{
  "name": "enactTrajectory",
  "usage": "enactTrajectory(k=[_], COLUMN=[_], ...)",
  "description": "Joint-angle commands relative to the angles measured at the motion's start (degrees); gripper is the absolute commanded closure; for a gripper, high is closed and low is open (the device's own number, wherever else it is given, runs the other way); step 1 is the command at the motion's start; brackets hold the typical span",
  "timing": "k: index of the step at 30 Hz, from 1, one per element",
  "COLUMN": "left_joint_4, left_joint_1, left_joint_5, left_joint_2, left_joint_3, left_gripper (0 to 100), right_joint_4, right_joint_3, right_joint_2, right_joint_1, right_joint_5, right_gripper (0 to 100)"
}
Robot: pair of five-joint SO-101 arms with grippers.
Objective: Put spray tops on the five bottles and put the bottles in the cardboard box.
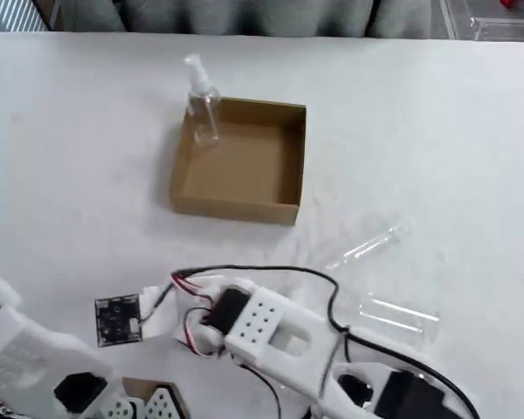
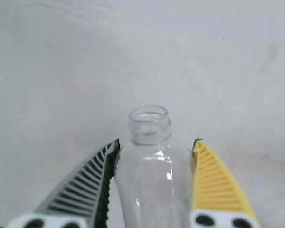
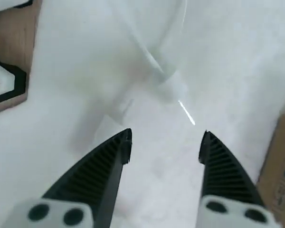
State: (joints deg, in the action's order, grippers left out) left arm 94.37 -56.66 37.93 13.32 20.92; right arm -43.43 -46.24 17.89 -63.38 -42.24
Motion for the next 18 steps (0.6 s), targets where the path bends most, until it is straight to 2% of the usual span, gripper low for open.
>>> enactTrajectory(k=[1,9,11,14,16,18], left_joint_4=[-1.49,-1.49,-1.49,-1.49,-1.49,-1.49], left_joint_1=[-1.10,-1.36,-1.19,-1.01,-0.92,-0.75], left_joint_5=[0.70,0.79,0.79,0.79,0.79,0.79], left_joint_2=[-1.10,-1.10,-1.10,-1.10,-1.10,-1.10], left_joint_3=[3.43,3.43,3.43,3.43,3.43,3.43], left_gripper=[98,98,98,98,98,98], right_joint_4=[0.84,3.12,4.18,4.62,4.53,3.82], right_joint_3=[7.56,17.93,18.11,18.11,18.11,17.93], right_joint_2=[-5.41,-22.20,-23.78,-24.04,-23.52,-22.29], right_joint_1=[-0.84,-0.92,-0.31,0.84,1.98,3.38], right_joint_5=[-2.29,-3.43,-3.34,-2.99,-2.99,-2.99], right_gripper=[78.0,79.3,85.1,99.2,96.1,98.5])
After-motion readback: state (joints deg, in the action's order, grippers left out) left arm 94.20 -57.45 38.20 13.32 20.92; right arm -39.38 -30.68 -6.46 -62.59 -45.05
